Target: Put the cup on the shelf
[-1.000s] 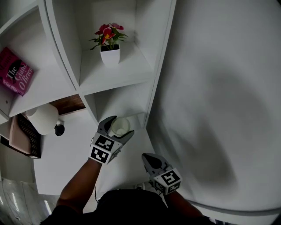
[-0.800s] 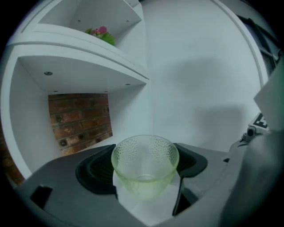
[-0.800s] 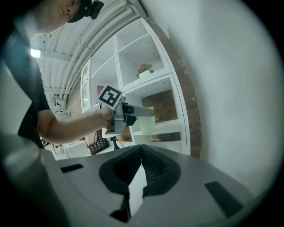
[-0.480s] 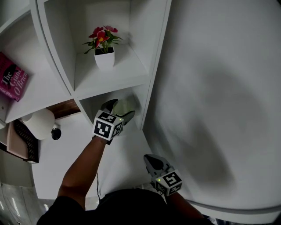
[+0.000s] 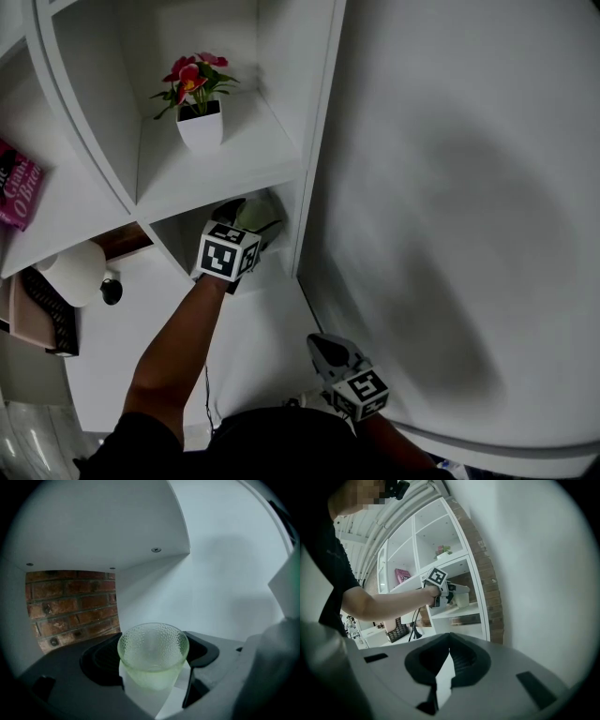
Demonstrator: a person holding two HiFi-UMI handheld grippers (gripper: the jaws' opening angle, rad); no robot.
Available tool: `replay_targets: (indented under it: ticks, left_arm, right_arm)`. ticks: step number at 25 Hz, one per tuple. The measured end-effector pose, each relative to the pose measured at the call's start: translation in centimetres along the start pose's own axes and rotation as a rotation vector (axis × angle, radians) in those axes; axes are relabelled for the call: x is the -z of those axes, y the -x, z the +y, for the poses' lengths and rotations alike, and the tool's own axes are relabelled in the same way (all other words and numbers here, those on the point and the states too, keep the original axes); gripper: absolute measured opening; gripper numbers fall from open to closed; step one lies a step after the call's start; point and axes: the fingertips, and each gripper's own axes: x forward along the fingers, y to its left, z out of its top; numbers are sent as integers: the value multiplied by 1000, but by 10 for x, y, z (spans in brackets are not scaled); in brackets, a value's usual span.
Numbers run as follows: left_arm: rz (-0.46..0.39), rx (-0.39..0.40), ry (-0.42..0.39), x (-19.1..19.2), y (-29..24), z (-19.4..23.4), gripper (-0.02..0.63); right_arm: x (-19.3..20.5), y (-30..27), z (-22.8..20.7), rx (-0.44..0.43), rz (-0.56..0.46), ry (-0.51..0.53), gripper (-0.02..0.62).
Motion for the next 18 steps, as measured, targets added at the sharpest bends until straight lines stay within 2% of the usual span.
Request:
replay_targets:
  ticks: [9, 14, 18]
  left_arm:
    - [12, -11, 3, 6, -22, 7, 394]
    - [-3, -6, -5, 6, -25, 6, 393]
    - [-20, -9, -5, 4, -24, 7, 394]
  right_arm:
    - [6, 0, -10, 13, 17, -11, 5]
    - [6, -1, -11, 18, 13, -41, 5]
    - [9, -3, -10, 17, 25, -19, 4]
